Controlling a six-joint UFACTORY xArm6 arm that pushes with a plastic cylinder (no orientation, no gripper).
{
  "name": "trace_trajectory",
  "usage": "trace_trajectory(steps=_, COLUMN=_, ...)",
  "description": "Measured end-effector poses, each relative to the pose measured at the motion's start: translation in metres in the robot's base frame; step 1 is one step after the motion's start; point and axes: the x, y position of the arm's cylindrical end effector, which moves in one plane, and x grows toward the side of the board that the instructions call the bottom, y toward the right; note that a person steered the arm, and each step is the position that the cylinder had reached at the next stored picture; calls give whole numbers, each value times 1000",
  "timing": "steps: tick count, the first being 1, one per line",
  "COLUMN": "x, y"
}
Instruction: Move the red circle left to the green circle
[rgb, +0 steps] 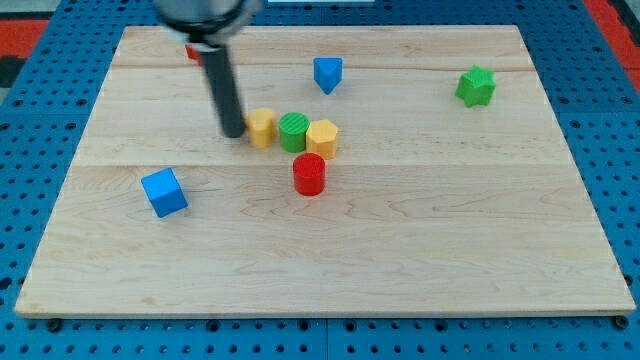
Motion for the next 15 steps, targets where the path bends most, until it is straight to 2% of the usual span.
trace_trajectory(steps=1, x=-2, y=41)
trace_trajectory(steps=2, x=11, y=23)
trace_trajectory(steps=3, x=45, y=-25)
trace_trajectory(steps=4, x=98, y=-26)
trace_trajectory(steps=5, x=122, y=11)
trace_trajectory(steps=6, x=122, y=78)
trace_trajectory(steps=7, x=108, y=72)
trace_trajectory(steps=8, x=83, y=31)
trace_trajectory(steps=10, x=31, y=41)
trace_trajectory(steps=12, x=31, y=34)
trace_trajectory(steps=13, x=65, y=37)
trace_trajectory(steps=14, x=68, y=123)
trace_trajectory(steps=15, x=61, y=147)
